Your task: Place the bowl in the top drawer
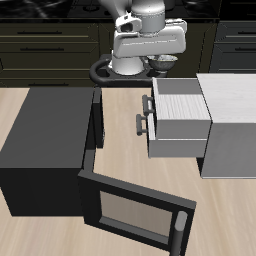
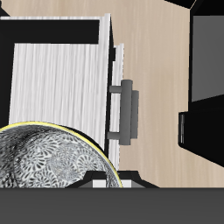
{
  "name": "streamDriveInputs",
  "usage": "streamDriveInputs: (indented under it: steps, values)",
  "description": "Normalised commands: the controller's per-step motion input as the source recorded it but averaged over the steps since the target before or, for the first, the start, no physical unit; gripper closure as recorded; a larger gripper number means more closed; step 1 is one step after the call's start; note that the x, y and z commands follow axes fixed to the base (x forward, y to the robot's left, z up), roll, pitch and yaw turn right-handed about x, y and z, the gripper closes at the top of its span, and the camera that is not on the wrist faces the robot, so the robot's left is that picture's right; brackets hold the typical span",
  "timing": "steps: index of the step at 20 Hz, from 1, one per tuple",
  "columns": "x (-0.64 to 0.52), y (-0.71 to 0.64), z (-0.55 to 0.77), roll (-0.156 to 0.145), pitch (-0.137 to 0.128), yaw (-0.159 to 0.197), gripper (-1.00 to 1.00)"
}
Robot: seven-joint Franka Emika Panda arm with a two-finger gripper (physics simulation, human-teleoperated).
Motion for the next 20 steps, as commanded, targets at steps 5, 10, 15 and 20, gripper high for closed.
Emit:
streamDriveInputs:
  steps: [5, 10, 15, 20]
  values:
    - [0.02, 0.17, -0.02, 0.018, 0.015, -0.036, 1.00]
    - [0.01, 0.11, -0.03, 0.005, -0.002, 0.000, 1.00]
    - [0.03, 0.20, 0.02, 0.025, 0.001, -0.039, 1.00]
    - [0.06, 0.00, -0.10, -0.002, 0.019, 0.004, 1.00]
